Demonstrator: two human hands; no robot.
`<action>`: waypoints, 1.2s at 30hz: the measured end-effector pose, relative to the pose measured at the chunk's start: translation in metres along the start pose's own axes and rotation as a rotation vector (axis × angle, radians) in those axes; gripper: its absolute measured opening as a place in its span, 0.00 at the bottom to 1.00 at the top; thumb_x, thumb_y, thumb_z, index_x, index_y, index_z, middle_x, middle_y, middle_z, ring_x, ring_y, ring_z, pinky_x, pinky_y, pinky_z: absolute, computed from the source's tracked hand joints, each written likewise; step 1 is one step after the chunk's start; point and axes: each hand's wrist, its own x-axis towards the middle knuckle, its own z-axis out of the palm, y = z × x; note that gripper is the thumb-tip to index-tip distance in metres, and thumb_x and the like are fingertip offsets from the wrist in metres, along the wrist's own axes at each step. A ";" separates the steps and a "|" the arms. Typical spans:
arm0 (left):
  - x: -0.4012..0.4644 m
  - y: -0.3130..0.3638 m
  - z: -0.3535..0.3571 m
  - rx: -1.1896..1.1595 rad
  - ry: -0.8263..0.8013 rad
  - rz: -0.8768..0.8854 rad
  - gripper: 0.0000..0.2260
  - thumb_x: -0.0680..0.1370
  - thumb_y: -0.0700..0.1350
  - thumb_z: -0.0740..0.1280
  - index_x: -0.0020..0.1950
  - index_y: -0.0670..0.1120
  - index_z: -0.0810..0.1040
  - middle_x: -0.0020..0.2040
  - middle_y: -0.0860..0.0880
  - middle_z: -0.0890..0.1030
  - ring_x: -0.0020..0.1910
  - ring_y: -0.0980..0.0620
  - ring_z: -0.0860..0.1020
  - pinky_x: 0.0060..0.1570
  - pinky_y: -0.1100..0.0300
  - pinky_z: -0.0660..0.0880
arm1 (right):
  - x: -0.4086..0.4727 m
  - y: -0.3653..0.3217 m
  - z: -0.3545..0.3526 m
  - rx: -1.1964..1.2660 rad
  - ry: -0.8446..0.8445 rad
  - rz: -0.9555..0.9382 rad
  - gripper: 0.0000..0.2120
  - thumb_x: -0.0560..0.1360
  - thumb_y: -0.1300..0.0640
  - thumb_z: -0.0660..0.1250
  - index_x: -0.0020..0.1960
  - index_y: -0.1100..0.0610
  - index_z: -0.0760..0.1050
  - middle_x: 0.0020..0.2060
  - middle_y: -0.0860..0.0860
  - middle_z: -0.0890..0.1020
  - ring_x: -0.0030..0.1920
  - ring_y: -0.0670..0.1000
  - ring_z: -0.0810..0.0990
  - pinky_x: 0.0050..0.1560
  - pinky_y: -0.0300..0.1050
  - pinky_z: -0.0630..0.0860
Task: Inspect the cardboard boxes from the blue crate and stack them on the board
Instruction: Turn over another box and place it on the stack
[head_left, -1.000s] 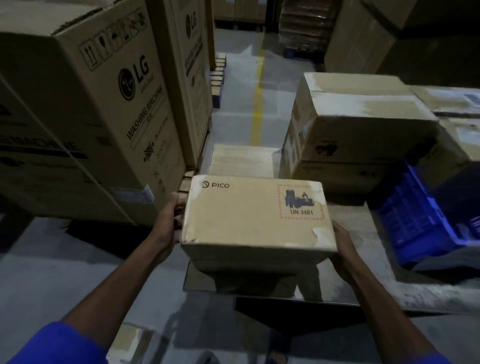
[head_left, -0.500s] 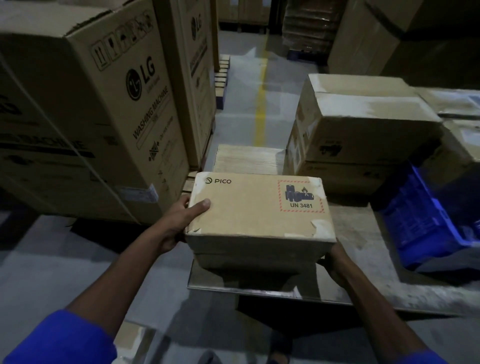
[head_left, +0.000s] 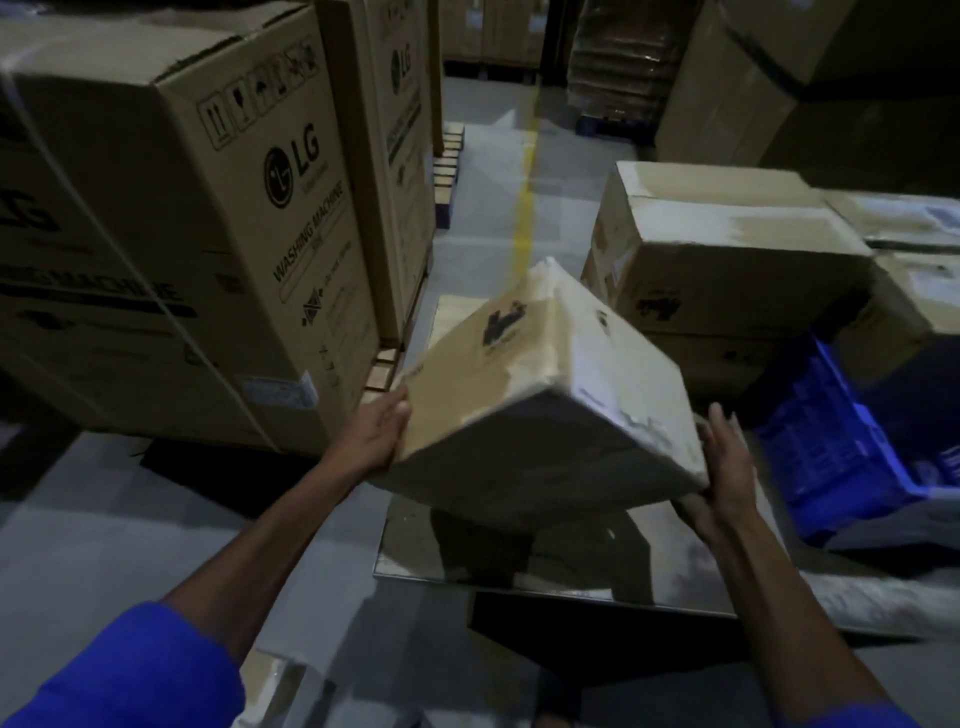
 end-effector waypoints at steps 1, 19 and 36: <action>-0.001 0.006 0.007 -0.022 -0.048 0.000 0.23 0.84 0.62 0.56 0.74 0.54 0.75 0.63 0.49 0.80 0.60 0.45 0.79 0.60 0.45 0.78 | -0.001 -0.008 0.002 0.010 -0.024 -0.022 0.21 0.84 0.41 0.60 0.64 0.57 0.78 0.61 0.61 0.84 0.60 0.60 0.82 0.54 0.54 0.82; 0.000 0.073 0.004 -0.492 -0.201 -0.228 0.44 0.62 0.70 0.78 0.72 0.51 0.74 0.60 0.45 0.85 0.60 0.38 0.82 0.59 0.31 0.77 | 0.019 -0.007 0.020 -0.396 -0.253 -0.197 0.47 0.68 0.28 0.73 0.75 0.57 0.70 0.68 0.57 0.81 0.69 0.61 0.79 0.69 0.63 0.74; -0.001 0.026 -0.010 -0.174 0.130 -0.110 0.20 0.87 0.53 0.55 0.75 0.47 0.72 0.71 0.48 0.74 0.65 0.52 0.71 0.62 0.56 0.70 | 0.030 0.020 -0.004 -0.352 0.112 -0.065 0.17 0.83 0.45 0.65 0.61 0.56 0.80 0.57 0.59 0.85 0.56 0.59 0.86 0.54 0.58 0.84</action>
